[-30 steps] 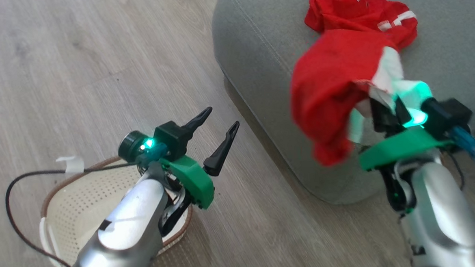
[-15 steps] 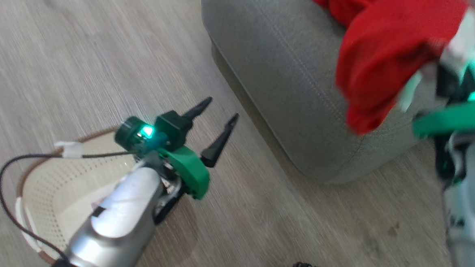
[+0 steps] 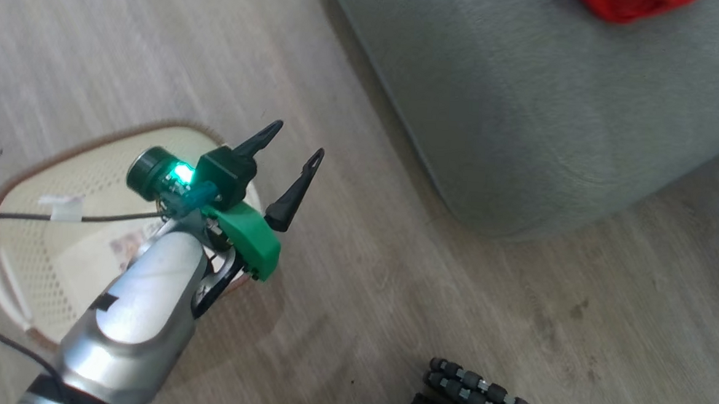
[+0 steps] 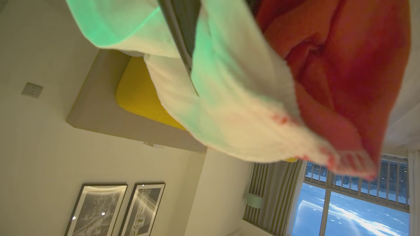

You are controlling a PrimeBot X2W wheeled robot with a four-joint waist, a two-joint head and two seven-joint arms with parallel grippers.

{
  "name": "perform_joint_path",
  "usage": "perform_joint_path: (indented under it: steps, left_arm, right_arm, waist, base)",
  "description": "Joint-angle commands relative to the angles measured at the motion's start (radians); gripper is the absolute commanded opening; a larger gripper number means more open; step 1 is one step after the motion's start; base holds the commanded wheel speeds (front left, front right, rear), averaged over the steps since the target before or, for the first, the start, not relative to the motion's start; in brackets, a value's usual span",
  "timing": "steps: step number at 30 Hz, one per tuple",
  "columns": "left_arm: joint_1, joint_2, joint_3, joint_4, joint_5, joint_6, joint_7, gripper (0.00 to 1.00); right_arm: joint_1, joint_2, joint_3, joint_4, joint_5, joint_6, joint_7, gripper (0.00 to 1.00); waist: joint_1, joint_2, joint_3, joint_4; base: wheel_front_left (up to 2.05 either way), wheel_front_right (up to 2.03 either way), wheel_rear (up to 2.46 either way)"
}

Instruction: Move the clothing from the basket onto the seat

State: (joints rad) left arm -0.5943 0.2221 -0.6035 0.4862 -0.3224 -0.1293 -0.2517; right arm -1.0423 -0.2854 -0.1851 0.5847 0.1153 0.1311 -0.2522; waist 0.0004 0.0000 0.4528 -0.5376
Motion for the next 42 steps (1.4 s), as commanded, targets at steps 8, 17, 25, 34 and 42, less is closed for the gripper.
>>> perform_joint_path:
  steps: [8, 17, 25, 34, 42]
  left_arm:
    - [-0.077, 0.034, -0.005, -0.066, 0.007, -0.001, 0.003, 1.00]
    - [-0.101, 0.039, -0.012, -0.068, -0.004, -0.001, -0.003, 1.00]
    - [-0.102, 0.042, 0.014, -0.052, -0.014, 0.013, -0.008, 1.00]
    - [-0.079, 0.012, 0.041, -0.046, -0.021, 0.017, -0.010, 1.00]
    - [-0.031, -0.017, 0.083, -0.039, -0.020, 0.017, -0.010, 1.00]
  right_arm:
    - [-0.230, -0.173, -0.220, 0.125, -0.178, 0.000, 0.119, 0.00]
    - [-0.257, -0.223, -0.476, 0.198, -0.314, 0.000, 0.228, 0.00]
    - [-0.198, -0.161, -0.554, 0.294, -0.346, 0.000, 0.212, 1.00]
    - [-0.051, -0.131, -0.422, 0.373, -0.297, 0.000, 0.067, 1.00]
    - [0.094, -0.127, -0.242, 0.383, -0.198, 0.000, 0.007, 1.00]
  waist:
    - [-0.0004, 0.0000, 0.142, 0.159]
    - [-0.0004, 0.0000, 0.217, 0.263]
    - [-0.0004, 0.0000, 0.219, 0.285]
    - [-0.0004, 0.0000, 0.141, 0.276]
    - [-0.0004, 0.0000, 0.040, 0.283]
  base:
    - [0.00, 0.00, 0.00]
    - [0.00, 0.00, 0.00]
    - [0.00, 0.00, 0.00]
    - [0.00, 0.00, 0.00]
    - [0.00, 0.00, 0.00]
